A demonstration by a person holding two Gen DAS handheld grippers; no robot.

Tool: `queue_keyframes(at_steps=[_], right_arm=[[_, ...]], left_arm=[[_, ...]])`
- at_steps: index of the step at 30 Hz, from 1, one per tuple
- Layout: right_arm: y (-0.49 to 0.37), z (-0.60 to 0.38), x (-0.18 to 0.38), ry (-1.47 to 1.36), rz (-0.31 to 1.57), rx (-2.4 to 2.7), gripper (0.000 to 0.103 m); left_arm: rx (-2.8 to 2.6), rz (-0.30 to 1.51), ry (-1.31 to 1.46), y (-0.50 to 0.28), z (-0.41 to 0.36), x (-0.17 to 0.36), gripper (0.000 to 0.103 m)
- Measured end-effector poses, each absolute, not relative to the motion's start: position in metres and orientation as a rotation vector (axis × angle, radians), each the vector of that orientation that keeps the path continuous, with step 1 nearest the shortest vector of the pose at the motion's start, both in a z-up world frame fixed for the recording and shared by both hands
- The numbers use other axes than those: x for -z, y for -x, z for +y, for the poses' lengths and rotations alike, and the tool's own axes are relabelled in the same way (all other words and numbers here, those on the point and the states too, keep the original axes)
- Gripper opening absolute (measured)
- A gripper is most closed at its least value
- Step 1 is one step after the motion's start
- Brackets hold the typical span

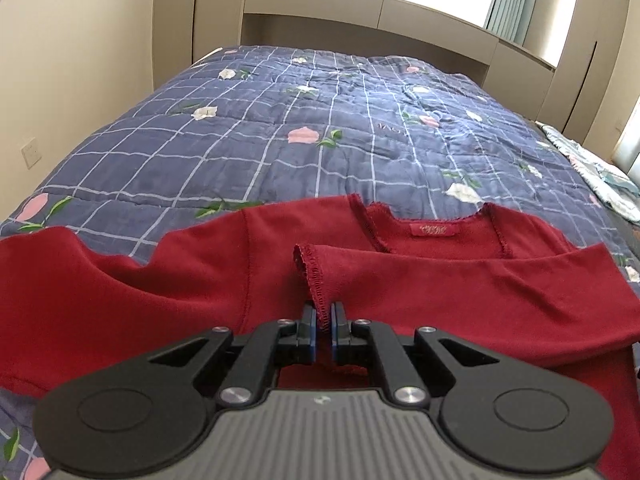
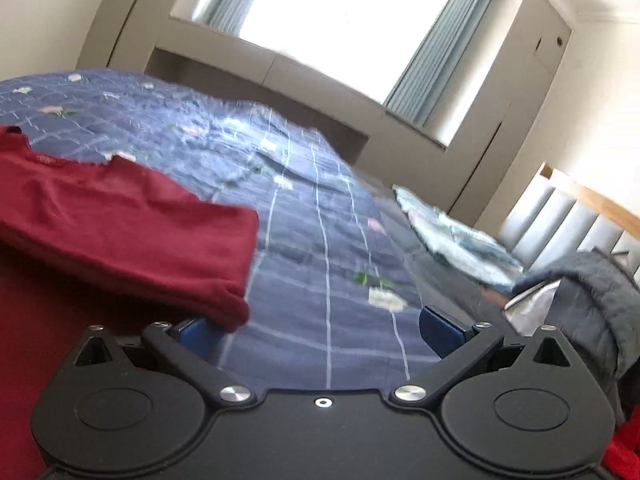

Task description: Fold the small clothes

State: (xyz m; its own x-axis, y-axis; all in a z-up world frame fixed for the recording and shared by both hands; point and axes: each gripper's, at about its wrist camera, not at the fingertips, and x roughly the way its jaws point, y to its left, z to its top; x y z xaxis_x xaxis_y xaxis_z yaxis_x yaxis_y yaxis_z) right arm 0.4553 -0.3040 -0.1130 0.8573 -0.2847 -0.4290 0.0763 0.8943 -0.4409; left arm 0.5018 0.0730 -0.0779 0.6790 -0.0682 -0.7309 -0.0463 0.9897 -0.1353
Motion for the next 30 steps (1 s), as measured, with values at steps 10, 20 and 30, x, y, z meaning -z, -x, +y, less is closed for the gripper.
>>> queue_keyframes(at_steps=[10,20,30], right_arm=[[-0.435,-0.322,0.09,0.345,0.521,0.131,0.102],[-0.491,-0.318,0.109,0.273,0.575,0.094,0.102],[-0.522,-0.314,0.095,0.236,0.518,0.052,0.102]], left_arm=[[0.014,0.822,0.171,-0.5,0.077,0.085,0.028],[-0.053,0.833,0.12,-0.494,0.07,0.092,0.072],[-0.027,0.778,0.227,-0.48,0.087,0.076,0.1]])
